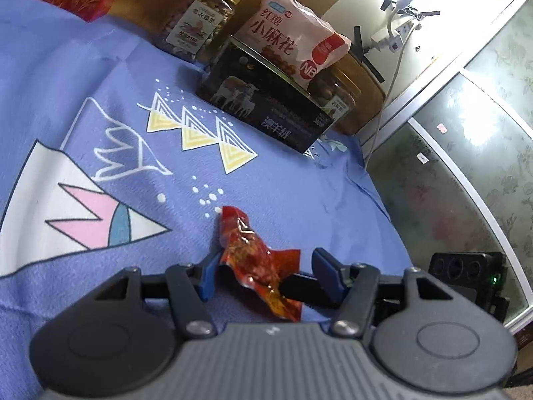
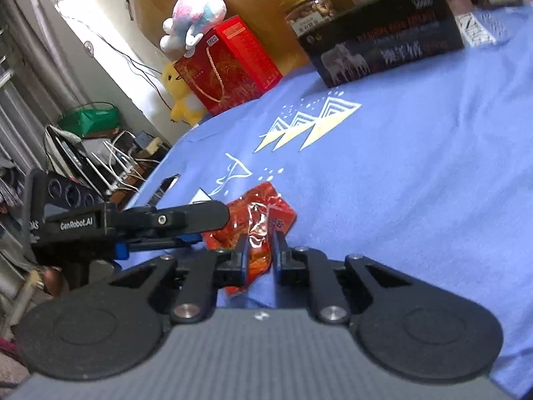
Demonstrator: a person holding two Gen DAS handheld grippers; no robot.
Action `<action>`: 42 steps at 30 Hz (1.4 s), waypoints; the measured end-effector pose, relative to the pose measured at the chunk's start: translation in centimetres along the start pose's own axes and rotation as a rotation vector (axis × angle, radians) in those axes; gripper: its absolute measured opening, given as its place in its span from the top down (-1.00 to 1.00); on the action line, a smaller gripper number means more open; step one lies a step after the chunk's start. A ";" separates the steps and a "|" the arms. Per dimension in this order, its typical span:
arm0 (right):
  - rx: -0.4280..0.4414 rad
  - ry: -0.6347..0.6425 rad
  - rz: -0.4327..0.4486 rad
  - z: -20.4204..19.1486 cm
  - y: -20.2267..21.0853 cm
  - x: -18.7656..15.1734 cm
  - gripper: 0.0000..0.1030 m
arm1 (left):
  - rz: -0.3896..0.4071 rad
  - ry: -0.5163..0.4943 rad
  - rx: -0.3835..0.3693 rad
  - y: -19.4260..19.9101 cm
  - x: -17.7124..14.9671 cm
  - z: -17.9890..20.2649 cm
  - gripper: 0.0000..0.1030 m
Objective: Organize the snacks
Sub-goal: 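Lower the left tool to the red spicy packet and grasp it, then carry the red packet into the tin box and release it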
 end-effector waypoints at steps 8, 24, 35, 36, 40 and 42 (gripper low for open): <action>-0.094 0.018 0.051 0.2 1.1 0.0 0.94 | -0.042 0.052 -0.030 -1.0 -0.3 -0.5 0.64; -0.200 0.136 0.126 -1.0 2.1 1.2 0.94 | -0.021 -0.069 0.003 -0.4 1.7 2.4 0.66; -0.247 0.187 0.315 1.7 3.3 14.3 0.94 | 0.049 -0.246 0.119 -2.6 17.2 6.7 0.60; -0.252 0.182 0.324 2.2 3.0 15.7 0.94 | 0.050 -0.244 0.136 -3.2 18.8 6.5 0.59; -0.271 0.150 0.335 5.1 0.9 20.0 0.94 | 0.048 -0.244 0.231 -6.1 23.7 5.4 0.54; -0.289 0.143 0.324 6.1 -0.2 21.3 0.93 | 0.045 -0.238 0.277 -7.4 25.0 4.5 0.48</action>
Point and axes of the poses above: each gripper's, at about its wrist camera, not at the fingertips, and y roughly against the way its jaws point, z to its right, x to its top, the point moved 3 cm from there along -y, roughly the way its jaws point, and after that the axes turned 14 degrees about -z, right-handed, at the moved point
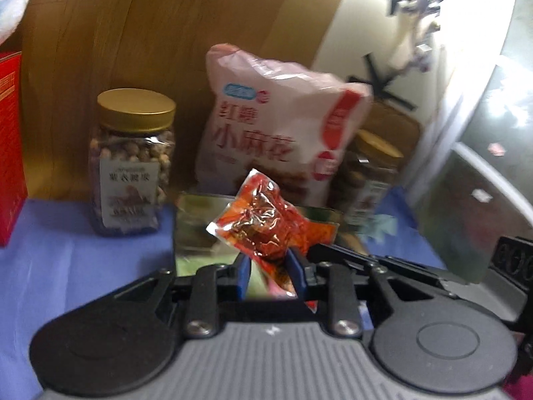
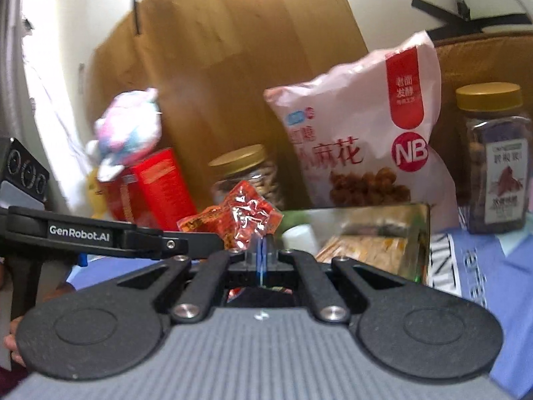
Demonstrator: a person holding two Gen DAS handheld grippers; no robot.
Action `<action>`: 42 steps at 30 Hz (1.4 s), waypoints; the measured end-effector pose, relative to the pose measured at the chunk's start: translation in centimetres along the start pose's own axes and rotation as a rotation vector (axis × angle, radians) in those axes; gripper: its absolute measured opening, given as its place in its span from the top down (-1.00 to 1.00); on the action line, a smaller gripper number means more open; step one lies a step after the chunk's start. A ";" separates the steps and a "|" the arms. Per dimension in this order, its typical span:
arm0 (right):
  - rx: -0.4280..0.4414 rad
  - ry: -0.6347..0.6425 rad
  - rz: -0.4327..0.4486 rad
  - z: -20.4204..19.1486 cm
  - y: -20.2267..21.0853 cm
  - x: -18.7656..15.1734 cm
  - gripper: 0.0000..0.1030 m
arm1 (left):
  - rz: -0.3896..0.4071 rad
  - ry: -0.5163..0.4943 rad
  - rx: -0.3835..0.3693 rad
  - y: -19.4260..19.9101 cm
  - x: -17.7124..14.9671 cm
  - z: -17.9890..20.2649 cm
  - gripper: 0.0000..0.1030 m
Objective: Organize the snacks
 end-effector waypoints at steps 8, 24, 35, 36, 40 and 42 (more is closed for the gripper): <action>-0.016 0.019 -0.039 1.0 -3.1 -0.6 0.59 | 0.015 0.041 0.165 -2.3 0.6 -1.7 0.26; -0.122 -0.004 0.073 -1.7 5.4 -6.8 0.21 | 0.167 -0.007 0.279 3.0 -9.9 4.0 -0.01; -0.237 -0.014 0.001 -5.1 7.6 -14.5 0.17 | 0.095 0.012 0.357 1.1 -17.7 4.9 -0.01; -0.255 -0.012 -0.010 -5.2 7.5 -14.9 0.17 | 0.097 -0.004 0.375 1.1 -18.0 5.1 -0.01; -0.279 -0.051 0.005 -5.0 8.1 -15.5 0.13 | 0.141 -0.055 0.423 1.5 -18.7 6.1 -0.05; -0.272 -0.072 0.008 -4.7 8.4 -15.8 0.05 | 0.157 -0.065 0.439 1.7 -18.9 6.3 -0.07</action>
Point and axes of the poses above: each gripper's, at about its wrist camera, not at the fingertips, and y roughly against the way its jaws point, z to its right, x to its top, the point moved 3 cm from there along -y, roughly the way its jaws point, and after that the axes turned 14 degrees about -z, right-handed, at the moved point
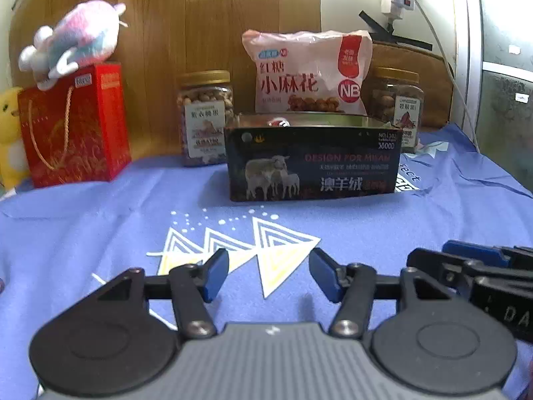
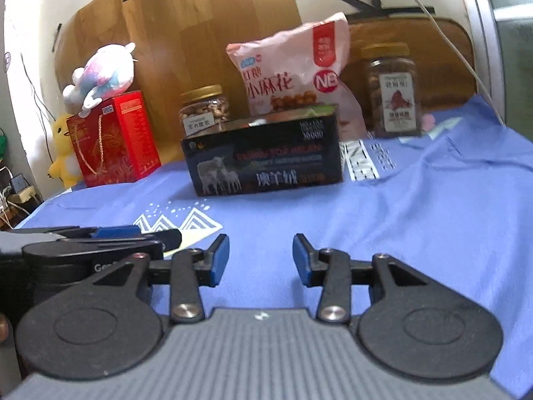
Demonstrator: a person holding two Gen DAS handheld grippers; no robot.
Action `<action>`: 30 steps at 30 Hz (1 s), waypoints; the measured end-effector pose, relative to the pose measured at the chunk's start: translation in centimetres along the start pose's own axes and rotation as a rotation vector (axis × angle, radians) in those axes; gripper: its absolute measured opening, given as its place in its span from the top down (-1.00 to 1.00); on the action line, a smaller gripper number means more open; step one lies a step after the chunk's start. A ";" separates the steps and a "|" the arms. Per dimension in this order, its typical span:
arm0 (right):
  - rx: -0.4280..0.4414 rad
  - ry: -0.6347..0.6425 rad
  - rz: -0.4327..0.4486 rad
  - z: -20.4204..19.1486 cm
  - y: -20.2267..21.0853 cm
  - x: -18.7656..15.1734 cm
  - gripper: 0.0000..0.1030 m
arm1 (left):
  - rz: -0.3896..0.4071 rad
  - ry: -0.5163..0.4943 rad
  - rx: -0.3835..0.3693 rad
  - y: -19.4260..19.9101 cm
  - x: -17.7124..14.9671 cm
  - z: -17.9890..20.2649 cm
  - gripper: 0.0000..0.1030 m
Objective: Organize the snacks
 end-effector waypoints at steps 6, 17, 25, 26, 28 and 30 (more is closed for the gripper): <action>0.013 -0.055 0.017 0.8 0.4 -0.3 0.03 | 0.015 -0.006 0.033 0.2 -0.1 0.2 -0.09; -0.012 -0.049 0.024 0.6 0.5 -0.3 0.03 | 0.017 -0.006 0.037 0.2 -0.2 0.1 -0.17; -0.012 -0.050 0.027 0.5 0.5 -0.3 0.02 | 0.013 -0.011 0.036 0.2 -0.2 0.2 -0.19; -0.012 -0.053 0.032 0.5 0.6 -0.3 0.02 | 0.014 -0.012 0.035 0.2 -0.1 0.2 -0.19; -0.010 -0.057 0.036 0.6 0.6 -0.3 0.00 | 0.014 -0.012 0.035 0.2 -0.2 0.2 -0.20; -0.011 -0.061 0.043 0.6 0.7 -0.3 -0.01 | 0.014 -0.011 0.035 0.2 -0.2 0.2 -0.24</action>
Point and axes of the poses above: each gripper's, at about its wrist camera, not at the fingertips, and y roughly against the way its jaws point, z to its right, x to its top, the point moved 3 cm from there along -y, roughly the way its jaws point, and after that the axes turned 14 degrees about -z, right-handed, at the moved point
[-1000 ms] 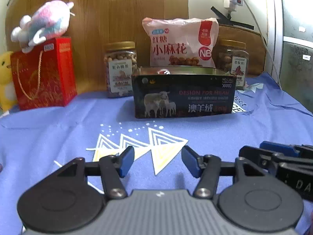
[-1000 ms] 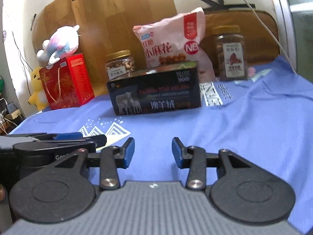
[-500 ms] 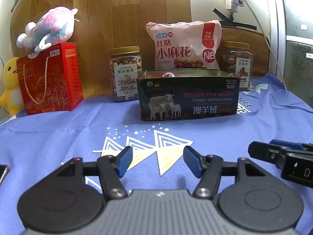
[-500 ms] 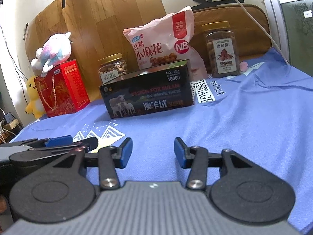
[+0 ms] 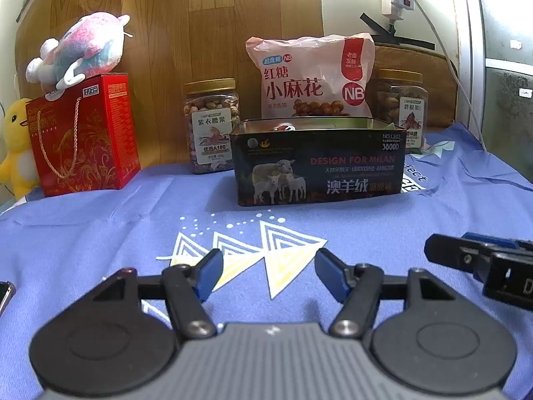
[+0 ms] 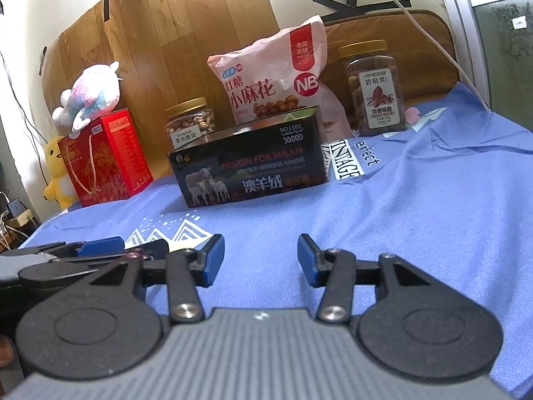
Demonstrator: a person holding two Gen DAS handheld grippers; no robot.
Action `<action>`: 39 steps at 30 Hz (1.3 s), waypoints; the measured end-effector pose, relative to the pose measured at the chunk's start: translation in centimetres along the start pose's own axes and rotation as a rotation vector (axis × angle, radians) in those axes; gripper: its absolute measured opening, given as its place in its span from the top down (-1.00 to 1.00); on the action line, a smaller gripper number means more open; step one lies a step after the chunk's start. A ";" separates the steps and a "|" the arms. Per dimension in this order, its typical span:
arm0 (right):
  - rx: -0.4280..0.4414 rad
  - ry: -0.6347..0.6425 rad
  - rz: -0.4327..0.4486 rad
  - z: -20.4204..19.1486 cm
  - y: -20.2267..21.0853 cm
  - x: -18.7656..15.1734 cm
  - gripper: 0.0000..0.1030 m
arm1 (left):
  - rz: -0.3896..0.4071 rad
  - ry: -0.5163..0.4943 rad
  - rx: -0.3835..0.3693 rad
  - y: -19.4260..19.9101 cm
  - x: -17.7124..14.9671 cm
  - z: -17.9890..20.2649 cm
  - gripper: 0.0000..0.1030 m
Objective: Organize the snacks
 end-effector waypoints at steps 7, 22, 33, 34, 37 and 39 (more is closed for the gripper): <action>0.002 -0.011 0.023 0.1 0.3 0.0 -0.08 | 0.042 -0.028 0.022 0.6 0.0 0.4 -0.80; 0.009 -0.027 0.046 0.4 0.6 0.0 -0.09 | 0.049 -0.028 0.025 0.7 0.0 0.4 -0.89; 0.008 -0.026 0.049 0.3 0.6 0.0 -0.12 | 0.047 -0.029 0.026 0.7 0.0 0.4 -0.93; 0.008 -0.027 0.049 0.3 0.6 0.0 -0.12 | 0.046 -0.029 0.027 0.7 0.0 0.4 -0.93; 0.008 -0.026 0.048 0.3 0.6 0.0 -0.13 | 0.041 -0.029 0.029 0.6 0.0 0.3 -0.93; 0.008 -0.025 0.048 0.3 0.6 -0.1 -0.13 | 0.030 -0.027 0.032 0.5 0.1 0.3 -0.93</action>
Point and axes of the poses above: each gripper's, at about its wrist camera, not at the fingertips, and y roughly against the way its jaws point, z to its right, x to its top, the point moved 3 cm from there along -y, roughly the way its jaws point, and after that the axes turned 14 degrees about -z, right-handed, at the moved point
